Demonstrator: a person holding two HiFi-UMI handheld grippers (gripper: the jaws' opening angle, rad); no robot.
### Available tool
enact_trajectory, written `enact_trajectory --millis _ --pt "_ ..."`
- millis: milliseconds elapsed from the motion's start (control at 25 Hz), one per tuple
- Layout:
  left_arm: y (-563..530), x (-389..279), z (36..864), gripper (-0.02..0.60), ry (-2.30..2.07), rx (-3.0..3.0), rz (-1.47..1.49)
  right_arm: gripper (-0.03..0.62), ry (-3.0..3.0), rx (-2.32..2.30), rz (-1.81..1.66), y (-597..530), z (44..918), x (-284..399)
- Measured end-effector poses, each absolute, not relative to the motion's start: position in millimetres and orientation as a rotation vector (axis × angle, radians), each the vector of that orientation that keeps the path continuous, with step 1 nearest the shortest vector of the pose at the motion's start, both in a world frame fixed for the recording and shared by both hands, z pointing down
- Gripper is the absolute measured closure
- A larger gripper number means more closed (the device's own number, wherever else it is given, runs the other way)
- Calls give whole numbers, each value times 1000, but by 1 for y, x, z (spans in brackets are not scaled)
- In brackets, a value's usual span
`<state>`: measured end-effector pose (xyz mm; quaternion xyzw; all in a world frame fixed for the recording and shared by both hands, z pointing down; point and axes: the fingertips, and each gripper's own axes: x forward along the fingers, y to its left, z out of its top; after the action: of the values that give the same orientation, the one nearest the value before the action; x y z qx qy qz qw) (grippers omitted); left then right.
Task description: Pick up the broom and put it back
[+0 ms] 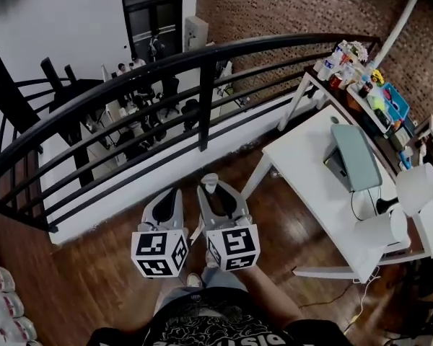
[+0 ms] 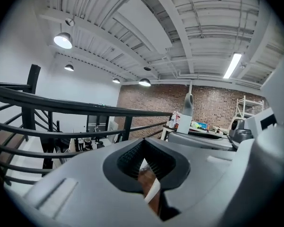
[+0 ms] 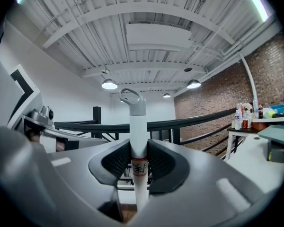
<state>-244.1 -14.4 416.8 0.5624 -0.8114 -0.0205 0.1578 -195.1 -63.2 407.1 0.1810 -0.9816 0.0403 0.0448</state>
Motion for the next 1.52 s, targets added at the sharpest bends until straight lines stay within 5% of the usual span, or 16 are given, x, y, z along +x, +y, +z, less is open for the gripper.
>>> enact_trajectory --millis 400,1520 --pt "-5 -204 428 577 -2139 1799 -12 493 -2910 871 179 -48 418 -154" --pt "-127 39 470 577 -1571 2261 175 493 -2482 1655 307 -144 485 108"
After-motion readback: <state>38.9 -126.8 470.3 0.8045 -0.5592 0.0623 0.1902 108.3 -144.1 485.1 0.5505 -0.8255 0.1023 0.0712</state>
